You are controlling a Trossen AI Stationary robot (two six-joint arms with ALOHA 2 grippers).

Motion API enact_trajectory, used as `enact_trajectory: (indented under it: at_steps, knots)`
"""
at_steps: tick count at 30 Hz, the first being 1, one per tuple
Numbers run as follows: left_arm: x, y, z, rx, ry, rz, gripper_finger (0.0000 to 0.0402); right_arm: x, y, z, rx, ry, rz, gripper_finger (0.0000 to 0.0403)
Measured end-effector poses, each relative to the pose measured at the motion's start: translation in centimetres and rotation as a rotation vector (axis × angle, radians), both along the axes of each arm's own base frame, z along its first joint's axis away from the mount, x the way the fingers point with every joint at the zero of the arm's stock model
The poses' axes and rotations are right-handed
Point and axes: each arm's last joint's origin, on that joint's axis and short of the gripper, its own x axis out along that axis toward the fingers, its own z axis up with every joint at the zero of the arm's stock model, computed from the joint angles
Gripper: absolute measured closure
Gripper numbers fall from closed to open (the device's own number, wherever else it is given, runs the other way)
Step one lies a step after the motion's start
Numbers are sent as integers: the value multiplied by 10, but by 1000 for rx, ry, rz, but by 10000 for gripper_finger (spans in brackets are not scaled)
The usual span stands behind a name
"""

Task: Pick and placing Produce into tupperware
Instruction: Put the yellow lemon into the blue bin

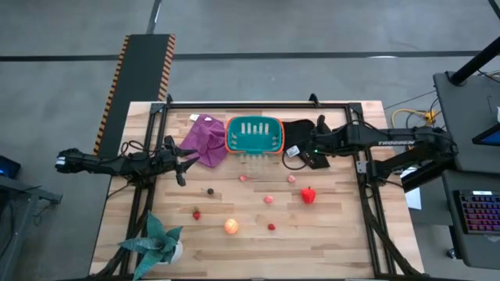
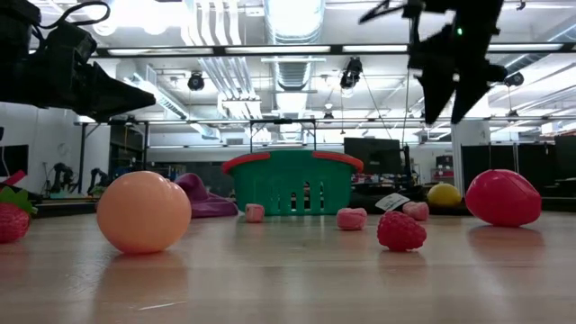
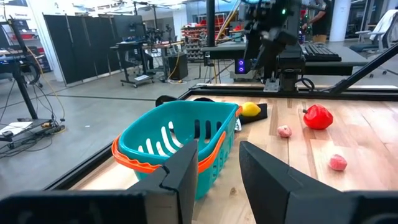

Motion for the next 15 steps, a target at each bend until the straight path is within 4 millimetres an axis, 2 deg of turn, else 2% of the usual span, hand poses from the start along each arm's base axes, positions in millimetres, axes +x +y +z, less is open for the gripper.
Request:
enact_trajectory:
  at_steps: [9, 15]
  knots:
    - [0, 0, 0, 1, 3, 2, 296, -6, -9, -50, 30, -63, -16, 73]
    - [1, 0, -1, 2, 13, 3, 296, -8, -13, -73, 27, -99, -28, 82]
